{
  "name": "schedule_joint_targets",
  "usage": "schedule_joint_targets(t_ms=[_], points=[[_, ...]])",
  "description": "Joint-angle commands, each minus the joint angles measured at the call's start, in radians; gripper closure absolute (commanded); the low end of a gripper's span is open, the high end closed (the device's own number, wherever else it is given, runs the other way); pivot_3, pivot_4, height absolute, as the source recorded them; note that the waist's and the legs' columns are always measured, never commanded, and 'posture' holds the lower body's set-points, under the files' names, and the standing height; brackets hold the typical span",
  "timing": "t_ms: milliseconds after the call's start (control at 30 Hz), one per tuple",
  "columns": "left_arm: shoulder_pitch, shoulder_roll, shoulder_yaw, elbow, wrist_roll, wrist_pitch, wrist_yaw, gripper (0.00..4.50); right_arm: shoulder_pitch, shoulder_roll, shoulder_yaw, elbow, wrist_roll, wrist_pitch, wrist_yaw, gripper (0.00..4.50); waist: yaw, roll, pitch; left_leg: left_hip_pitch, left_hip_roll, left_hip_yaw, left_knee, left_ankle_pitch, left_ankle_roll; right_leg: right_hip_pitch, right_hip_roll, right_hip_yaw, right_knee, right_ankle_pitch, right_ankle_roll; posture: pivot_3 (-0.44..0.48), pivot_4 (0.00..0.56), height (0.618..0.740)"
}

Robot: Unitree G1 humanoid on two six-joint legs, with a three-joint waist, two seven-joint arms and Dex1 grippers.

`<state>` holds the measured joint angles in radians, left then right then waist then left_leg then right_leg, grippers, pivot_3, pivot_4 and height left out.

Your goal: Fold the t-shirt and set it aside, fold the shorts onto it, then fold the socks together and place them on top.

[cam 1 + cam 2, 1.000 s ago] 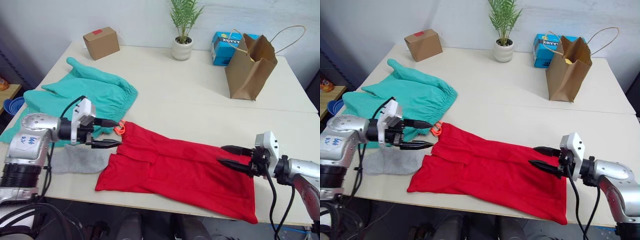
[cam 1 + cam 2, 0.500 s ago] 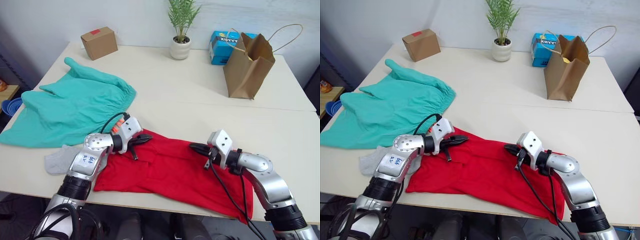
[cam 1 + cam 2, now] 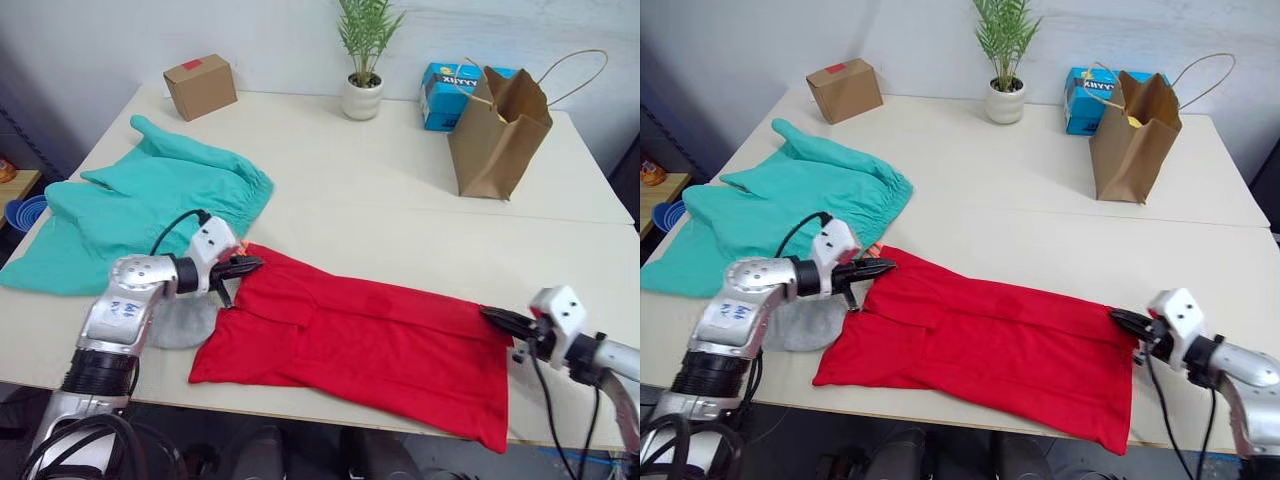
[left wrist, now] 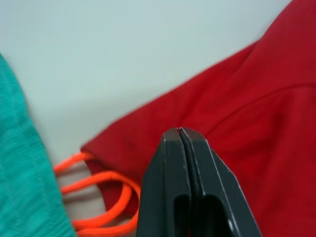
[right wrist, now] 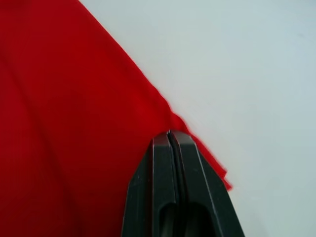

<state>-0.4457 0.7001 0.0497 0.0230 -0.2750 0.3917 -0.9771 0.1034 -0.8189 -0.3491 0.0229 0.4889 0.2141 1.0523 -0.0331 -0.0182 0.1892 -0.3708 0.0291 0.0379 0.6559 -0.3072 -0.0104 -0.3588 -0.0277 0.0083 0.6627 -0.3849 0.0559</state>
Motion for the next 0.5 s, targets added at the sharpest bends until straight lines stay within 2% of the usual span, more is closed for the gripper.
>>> schedule_joint_targets(t_ms=[33, 100, 167, 233, 367, 467, 500], points=[[0.007, 0.069, 0.08, -0.031, -0.106, -0.024, -0.136, 4.31, -0.003, -0.163, -0.042, -0.168, 0.15, 0.244, 0.11, 4.33, -0.006, 0.001, 0.0, 0.001, 0.0, 0.0, 0.0, 0.0, 0.0, 0.0, 0.0, 0.0, 0.0, 0.0, 0.0, 0.0, 0.15, 0.74], [0.007, 0.108, 0.082, -0.025, -0.11, -0.08, -0.201, 3.88, -0.057, -0.254, -0.016, -0.169, 0.138, 0.324, 0.115, 3.89, -0.007, 0.001, 0.001, 0.002, 0.0, 0.0, -0.001, 0.0, 0.0, 0.0, 0.0, 0.0, 0.001, 0.0, 0.0, 0.0, 0.15, 0.74], [0.038, 0.117, 0.102, -0.056, -0.158, -0.122, -0.27, 3.28, -0.118, -0.288, 0.005, -0.142, 0.12, 0.334, 0.114, 3.26, -0.005, 0.0, 0.001, 0.003, 0.001, -0.001, -0.004, 0.001, -0.001, 0.001, 0.0, -0.001, -0.001, 0.001, -0.002, 0.0, 0.15, 0.74], [0.115, 0.113, 0.136, -0.121, -0.251, -0.129, -0.357, 2.64, -0.156, -0.339, 0.058, -0.122, 0.096, 0.359, 0.168, 2.53, -0.003, 0.0, 0.001, 0.002, 0.0, -0.001, -0.004, 0.001, -0.001, 0.001, 0.0, -0.001, -0.003, 0.001, -0.002, 0.0, 0.15, 0.74], [0.23, 0.117, 0.158, -0.189, -0.289, -0.143, -0.388, 1.45, -0.286, -0.398, 0.222, -0.085, 0.017, 0.386, 0.237, 1.19, 0.002, 0.0, 0.001, -0.001, 0.0, -0.001, -0.006, 0.001, 0.0, -0.002, 0.0, -0.001, -0.006, 0.001, -0.002, 0.0, 0.15, 0.74], [0.225, 0.109, 0.183, -0.215, -0.307, -0.175, -0.38, 0.53, -0.432, -0.381, 0.323, 0.001, -0.029, 0.448, 0.239, 0.19, 0.006, 0.001, 0.002, -0.003, 0.0, -0.001, -0.005, 0.001, 0.0, -0.004, -0.001, -0.001, -0.004, 0.001, -0.002, 0.0, 0.15, 0.74], [0.216, 0.112, 0.191, -0.221, -0.316, -0.174, -0.375, 0.17, -0.466, -0.38, 0.354, 0.028, -0.052, 0.453, 0.245, 0.0, 0.007, 0.001, 0.002, -0.003, 0.0, -0.001, -0.004, 0.002, 0.001, -0.004, -0.002, -0.001, -0.004, 0.001, -0.002, 0.0, 0.15, 0.74]])
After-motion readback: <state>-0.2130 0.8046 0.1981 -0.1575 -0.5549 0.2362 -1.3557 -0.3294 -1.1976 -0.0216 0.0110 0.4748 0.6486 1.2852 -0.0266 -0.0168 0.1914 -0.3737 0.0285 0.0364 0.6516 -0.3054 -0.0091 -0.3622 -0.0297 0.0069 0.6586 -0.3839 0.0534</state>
